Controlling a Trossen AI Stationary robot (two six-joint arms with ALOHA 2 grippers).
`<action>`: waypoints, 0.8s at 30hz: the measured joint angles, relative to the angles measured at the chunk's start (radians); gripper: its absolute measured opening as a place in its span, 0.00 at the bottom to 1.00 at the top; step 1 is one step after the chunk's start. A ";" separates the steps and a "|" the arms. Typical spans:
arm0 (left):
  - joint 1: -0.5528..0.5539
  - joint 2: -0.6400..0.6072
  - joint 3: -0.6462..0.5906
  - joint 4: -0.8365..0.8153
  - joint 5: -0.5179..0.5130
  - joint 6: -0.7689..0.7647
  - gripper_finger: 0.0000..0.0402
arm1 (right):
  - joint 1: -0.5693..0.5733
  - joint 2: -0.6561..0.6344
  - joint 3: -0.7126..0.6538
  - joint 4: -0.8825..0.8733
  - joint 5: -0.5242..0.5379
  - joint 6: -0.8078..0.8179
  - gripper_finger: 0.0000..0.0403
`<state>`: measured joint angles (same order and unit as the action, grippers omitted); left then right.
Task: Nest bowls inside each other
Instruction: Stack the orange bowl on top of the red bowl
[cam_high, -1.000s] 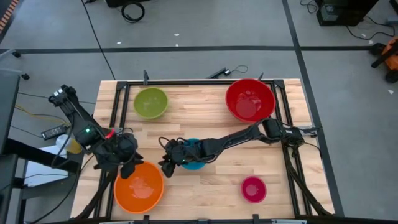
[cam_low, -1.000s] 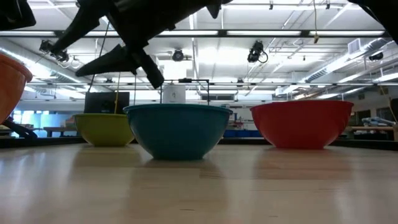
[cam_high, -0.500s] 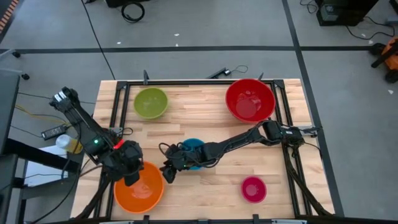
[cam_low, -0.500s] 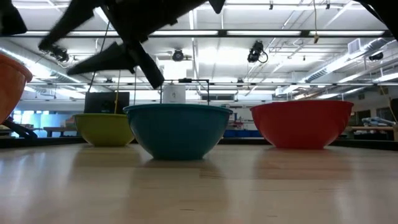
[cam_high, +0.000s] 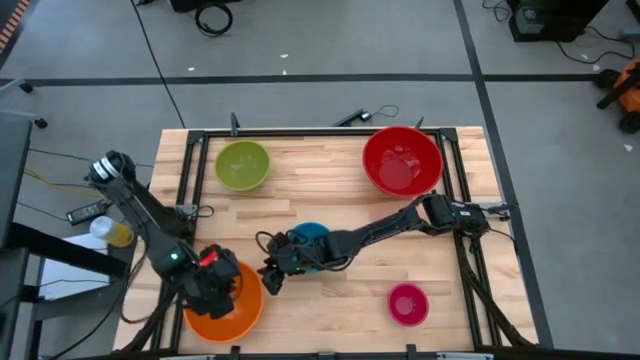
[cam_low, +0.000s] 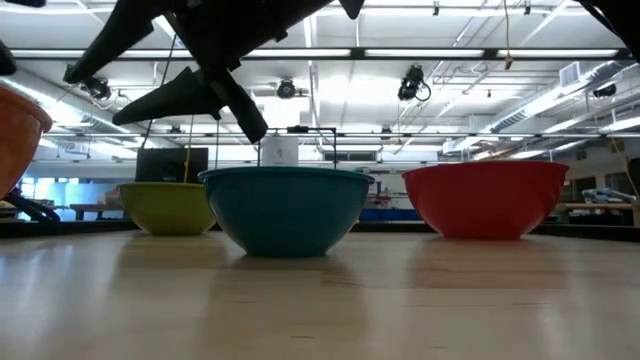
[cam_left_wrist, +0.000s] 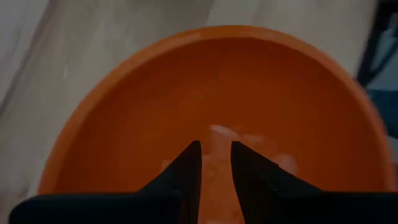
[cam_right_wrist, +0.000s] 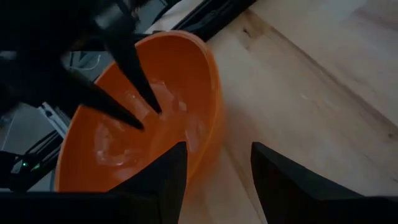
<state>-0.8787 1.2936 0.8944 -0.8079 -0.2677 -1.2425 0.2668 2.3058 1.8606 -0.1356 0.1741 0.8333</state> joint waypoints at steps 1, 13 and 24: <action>0.008 0.022 0.000 0.008 -0.002 0.023 0.21 | 0.000 0.000 0.000 0.000 -0.001 -0.004 0.46; 0.177 0.159 0.000 0.071 -0.053 0.237 0.21 | -0.003 0.000 0.000 -0.033 -0.014 -0.043 0.46; 0.264 0.104 0.015 0.107 -0.002 0.342 0.21 | -0.024 -0.006 0.001 -0.090 -0.018 -0.011 0.46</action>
<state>-0.6144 1.3972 0.9096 -0.7006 -0.2700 -0.9002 0.2433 2.3001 1.8619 -0.2251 0.1560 0.8223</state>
